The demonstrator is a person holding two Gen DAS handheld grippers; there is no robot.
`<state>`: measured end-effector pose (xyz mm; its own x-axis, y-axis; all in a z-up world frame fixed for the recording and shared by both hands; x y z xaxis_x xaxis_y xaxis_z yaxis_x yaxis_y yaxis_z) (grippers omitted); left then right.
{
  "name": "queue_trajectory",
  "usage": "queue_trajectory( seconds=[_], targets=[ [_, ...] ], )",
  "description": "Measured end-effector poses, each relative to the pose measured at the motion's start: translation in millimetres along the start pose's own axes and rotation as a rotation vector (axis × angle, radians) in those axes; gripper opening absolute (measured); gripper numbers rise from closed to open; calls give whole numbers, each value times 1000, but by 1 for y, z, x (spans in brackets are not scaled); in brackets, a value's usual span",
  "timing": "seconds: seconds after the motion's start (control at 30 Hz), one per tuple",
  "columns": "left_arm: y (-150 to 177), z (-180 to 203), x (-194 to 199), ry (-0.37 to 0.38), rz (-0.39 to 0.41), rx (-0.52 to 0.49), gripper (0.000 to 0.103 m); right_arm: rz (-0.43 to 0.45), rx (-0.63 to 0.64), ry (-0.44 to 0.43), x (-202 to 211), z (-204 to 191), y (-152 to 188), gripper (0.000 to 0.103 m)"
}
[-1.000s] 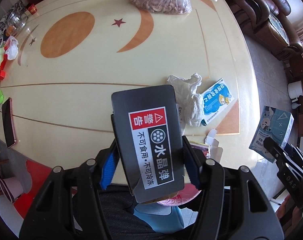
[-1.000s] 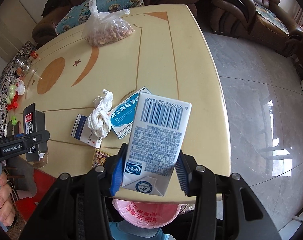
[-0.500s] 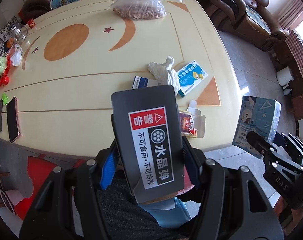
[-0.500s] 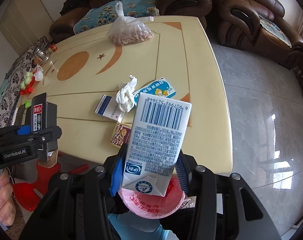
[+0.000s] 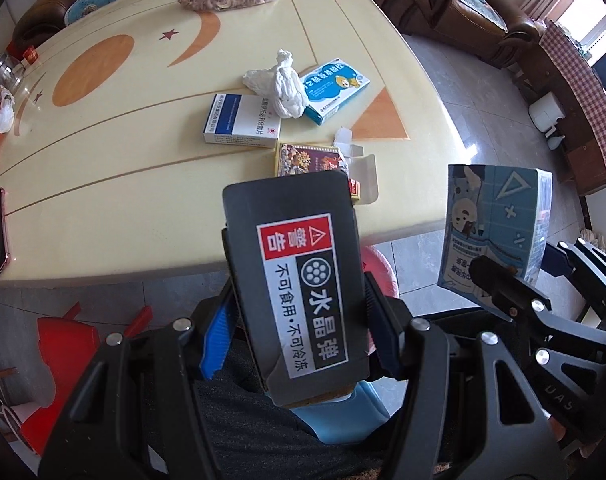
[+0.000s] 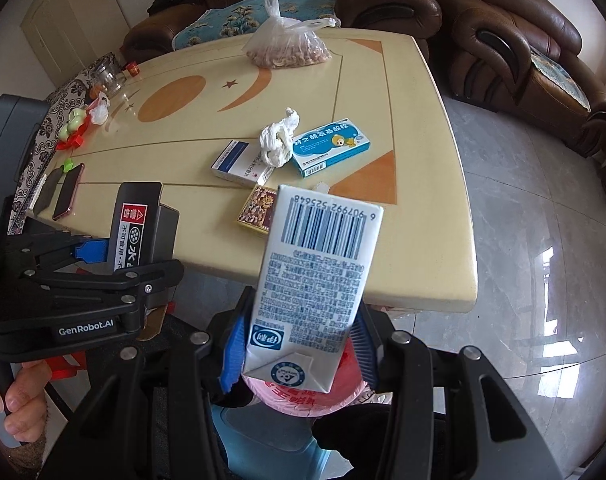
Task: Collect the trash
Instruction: 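Carry the black box and milk carton with both tools over the pink bin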
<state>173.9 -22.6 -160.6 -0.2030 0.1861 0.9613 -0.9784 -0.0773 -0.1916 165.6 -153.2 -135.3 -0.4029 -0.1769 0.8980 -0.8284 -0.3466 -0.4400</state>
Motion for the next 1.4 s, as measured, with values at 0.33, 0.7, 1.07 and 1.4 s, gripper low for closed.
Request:
queue_trajectory(
  seconds=[0.33, 0.7, 1.07, 1.4],
  targets=[
    [37, 6, -33, -32, 46, -85, 58, 0, 52, 11, -22, -15, 36, 45],
    [91, -2, -97, -50, 4, -139, 58, -54, 17, 1, -78, -19, 97, 45],
    [126, -9, -164, -43, -120, -141, 58, -117, -39, -27, -137, -12, 135, 45],
    [139, -26, -220, 11, -245, -93, 58, -176, -53, -15, -194, -6, 155, 45]
  ],
)
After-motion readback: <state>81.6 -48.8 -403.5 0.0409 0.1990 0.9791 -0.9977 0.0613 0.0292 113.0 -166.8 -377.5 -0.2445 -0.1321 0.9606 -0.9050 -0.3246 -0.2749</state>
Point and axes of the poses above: each gripper's, at about its wrist camera, not at the fingertips, and x roughly against the way its jaws point, z to its right, y to its underside, the point moved 10 cm from there along -x, roughly the way its jaws point, and after that the axes turned 13 degrees about x, right-handed, at the moved point
